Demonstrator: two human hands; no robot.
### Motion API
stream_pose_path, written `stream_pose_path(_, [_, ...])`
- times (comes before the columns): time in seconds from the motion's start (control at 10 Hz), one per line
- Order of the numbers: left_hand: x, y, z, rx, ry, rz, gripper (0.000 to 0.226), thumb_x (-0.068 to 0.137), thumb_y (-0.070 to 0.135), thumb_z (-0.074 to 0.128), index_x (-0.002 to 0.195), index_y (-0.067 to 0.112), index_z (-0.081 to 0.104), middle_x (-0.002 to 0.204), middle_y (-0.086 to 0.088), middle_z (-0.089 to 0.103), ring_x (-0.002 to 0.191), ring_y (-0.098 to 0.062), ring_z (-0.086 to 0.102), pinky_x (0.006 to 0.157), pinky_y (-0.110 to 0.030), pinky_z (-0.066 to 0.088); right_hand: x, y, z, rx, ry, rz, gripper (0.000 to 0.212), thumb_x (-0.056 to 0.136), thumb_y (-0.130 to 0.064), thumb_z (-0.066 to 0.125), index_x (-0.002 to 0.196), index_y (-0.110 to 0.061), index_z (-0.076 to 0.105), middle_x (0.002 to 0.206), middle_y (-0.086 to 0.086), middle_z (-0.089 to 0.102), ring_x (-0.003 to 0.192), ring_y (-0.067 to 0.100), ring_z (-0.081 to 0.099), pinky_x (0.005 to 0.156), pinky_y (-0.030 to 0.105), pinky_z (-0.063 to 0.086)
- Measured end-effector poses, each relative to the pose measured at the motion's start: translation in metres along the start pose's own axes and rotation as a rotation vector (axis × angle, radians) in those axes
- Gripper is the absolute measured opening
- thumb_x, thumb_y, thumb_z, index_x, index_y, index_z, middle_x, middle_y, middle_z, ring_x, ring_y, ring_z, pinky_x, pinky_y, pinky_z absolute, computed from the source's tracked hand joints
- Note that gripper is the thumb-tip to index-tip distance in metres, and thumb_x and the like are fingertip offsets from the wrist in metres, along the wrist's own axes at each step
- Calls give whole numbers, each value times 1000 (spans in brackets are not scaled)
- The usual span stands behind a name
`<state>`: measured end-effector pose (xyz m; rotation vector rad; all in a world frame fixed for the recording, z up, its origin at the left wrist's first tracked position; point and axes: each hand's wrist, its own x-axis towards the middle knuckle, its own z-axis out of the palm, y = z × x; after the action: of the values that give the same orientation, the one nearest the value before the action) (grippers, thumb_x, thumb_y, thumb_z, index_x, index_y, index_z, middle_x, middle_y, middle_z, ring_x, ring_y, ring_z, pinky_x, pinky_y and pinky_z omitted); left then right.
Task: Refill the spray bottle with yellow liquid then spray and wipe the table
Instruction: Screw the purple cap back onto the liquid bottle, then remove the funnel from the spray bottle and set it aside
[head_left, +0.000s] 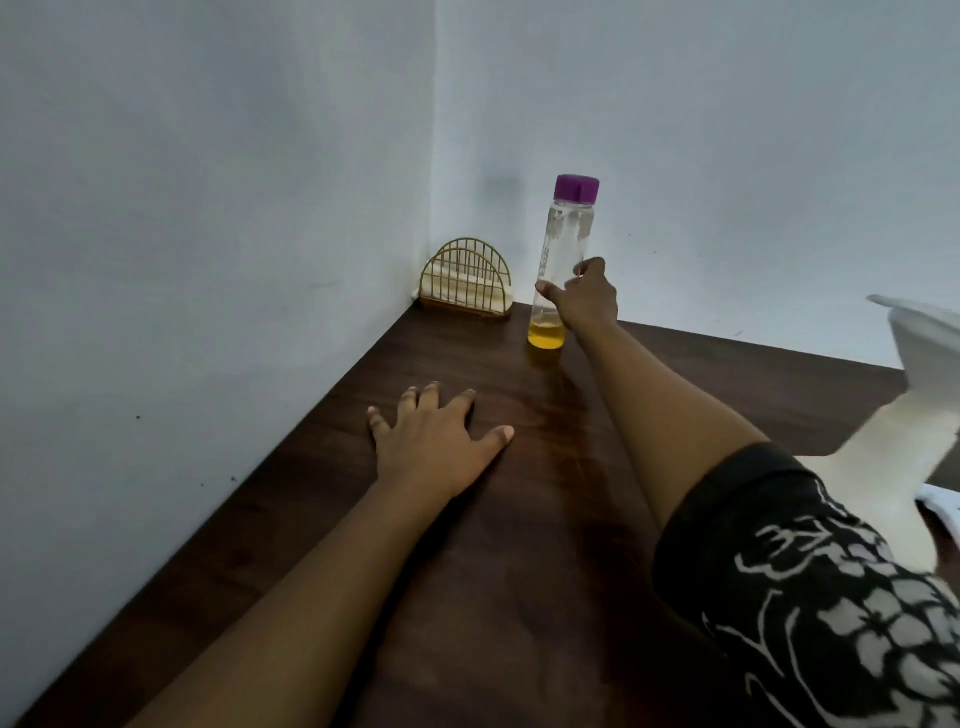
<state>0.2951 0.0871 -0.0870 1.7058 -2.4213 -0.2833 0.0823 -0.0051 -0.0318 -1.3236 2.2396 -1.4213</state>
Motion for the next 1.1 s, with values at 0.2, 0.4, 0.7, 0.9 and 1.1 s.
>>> stream_pose_path(0.2, [3, 0, 2, -8, 16, -6, 73, 82, 75, 29, 145, 40, 21, 158, -3, 13, 146, -26, 5, 111, -60, 2, 30, -1, 22, 28, -10, -16, 58, 82, -34, 69, 126, -9, 39, 126, 12, 56, 116, 27, 53, 90, 34, 41])
stream_pose_path(0.4, [4, -1, 3, -7, 22, -2, 73, 82, 75, 29, 145, 40, 21, 158, -3, 14, 146, -26, 5, 111, -60, 2, 53, -6, 28, 29, -84, 18, 58, 85, -29, 67, 130, -8, 39, 133, 13, 49, 121, 30, 48, 95, 46, 48])
stream_pose_path(0.7, [4, -4, 5, -14, 27, -6, 73, 81, 75, 30, 145, 40, 21, 158, -2, 15, 146, -25, 6, 111, -59, 2, 60, -15, 23, -75, -177, 46, 65, 90, -28, 60, 141, -4, 27, 142, 16, 39, 127, 31, 42, 100, 39, 43])
stream_pose_path(0.9, [5, -2, 3, -11, 25, -15, 74, 80, 76, 31, 145, 40, 22, 158, -2, 16, 145, -27, 8, 111, -60, 4, 46, -29, 0, -100, -179, 105, 76, 88, -30, 63, 140, -1, 18, 140, 18, 37, 117, 29, 48, 87, 32, 44])
stream_pose_path(1.1, [-2, -1, -6, -61, 20, -9, 72, 81, 74, 37, 142, 35, 33, 155, -4, 24, 143, -28, 16, 110, -62, 8, -17, -78, -40, -448, -219, -132, 41, 89, -21, 61, 121, 1, 49, 119, 13, 58, 100, 23, 56, 70, 24, 42])
